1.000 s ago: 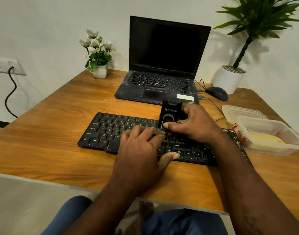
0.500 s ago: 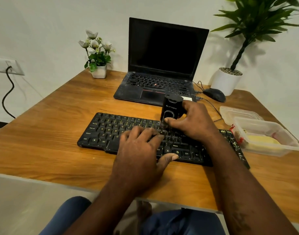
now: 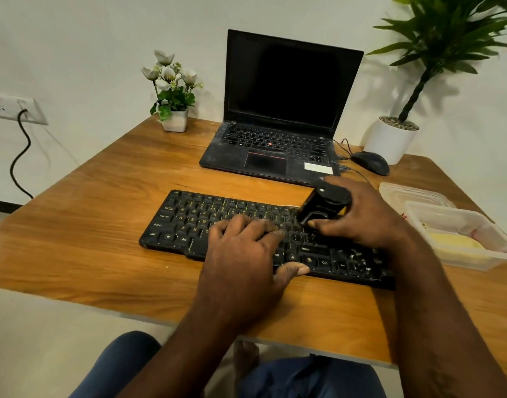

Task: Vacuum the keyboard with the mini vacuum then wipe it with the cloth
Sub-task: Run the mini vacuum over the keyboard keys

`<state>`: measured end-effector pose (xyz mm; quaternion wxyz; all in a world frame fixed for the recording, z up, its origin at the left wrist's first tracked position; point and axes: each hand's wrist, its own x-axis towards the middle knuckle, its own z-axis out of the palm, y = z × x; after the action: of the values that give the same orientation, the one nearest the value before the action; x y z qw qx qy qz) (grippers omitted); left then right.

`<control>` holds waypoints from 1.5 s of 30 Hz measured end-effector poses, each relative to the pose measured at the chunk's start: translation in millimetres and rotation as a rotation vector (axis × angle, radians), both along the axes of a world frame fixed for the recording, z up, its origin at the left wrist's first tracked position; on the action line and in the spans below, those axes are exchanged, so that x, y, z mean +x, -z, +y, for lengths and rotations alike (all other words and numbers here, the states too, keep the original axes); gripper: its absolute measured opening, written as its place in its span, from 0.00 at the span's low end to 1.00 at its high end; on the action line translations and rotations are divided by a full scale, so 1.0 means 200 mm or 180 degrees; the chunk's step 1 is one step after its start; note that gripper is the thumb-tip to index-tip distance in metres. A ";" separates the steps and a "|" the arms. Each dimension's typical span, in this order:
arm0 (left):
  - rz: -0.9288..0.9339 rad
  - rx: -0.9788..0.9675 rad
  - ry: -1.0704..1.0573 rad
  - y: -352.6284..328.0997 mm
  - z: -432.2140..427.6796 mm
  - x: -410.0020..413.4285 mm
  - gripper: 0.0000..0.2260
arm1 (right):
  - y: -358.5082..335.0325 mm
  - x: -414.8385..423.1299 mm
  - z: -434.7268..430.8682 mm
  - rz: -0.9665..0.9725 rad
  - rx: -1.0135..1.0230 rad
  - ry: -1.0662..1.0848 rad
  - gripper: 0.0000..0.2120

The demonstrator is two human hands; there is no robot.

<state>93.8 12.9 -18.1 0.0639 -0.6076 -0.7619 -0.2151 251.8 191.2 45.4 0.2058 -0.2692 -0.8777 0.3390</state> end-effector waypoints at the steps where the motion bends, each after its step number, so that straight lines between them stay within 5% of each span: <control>1: 0.0000 0.0007 0.0001 0.00 0.00 0.00 0.34 | -0.01 0.03 0.02 -0.0003 0.0009 0.0061 0.23; 6: -0.0071 -0.0089 0.0046 -0.01 0.00 0.00 0.33 | 0.01 -0.02 -0.01 0.0016 0.0126 -0.0006 0.19; 12: 0.0013 0.0081 0.0022 0.01 0.00 -0.01 0.31 | 0.05 -0.23 -0.12 0.0068 0.1274 -0.0268 0.18; 21: -0.0087 -0.0007 0.0064 -0.02 -0.01 0.00 0.32 | -0.02 0.05 -0.01 -0.0119 -0.0206 0.0085 0.22; 31: -0.0052 0.0092 0.0052 0.00 -0.01 -0.01 0.32 | 0.02 -0.22 -0.14 -0.0108 0.1052 -0.0227 0.16; 37: -0.0056 -0.0039 0.0039 -0.03 -0.02 0.00 0.33 | -0.02 -0.03 -0.06 -0.0119 0.0253 0.0104 0.19; 41: -0.0099 -0.0008 0.0040 -0.03 -0.02 0.00 0.32 | -0.01 0.07 0.02 -0.0021 0.0607 0.0678 0.20; 45: -0.0106 -0.0008 0.0040 -0.03 -0.02 0.00 0.32 | 0.03 -0.05 -0.04 -0.0020 0.0680 0.0514 0.21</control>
<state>93.4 9.3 -12.6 0.0491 -0.6088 -0.7593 -0.2247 241.6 184.0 40.2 0.2571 -0.3166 -0.8849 0.2250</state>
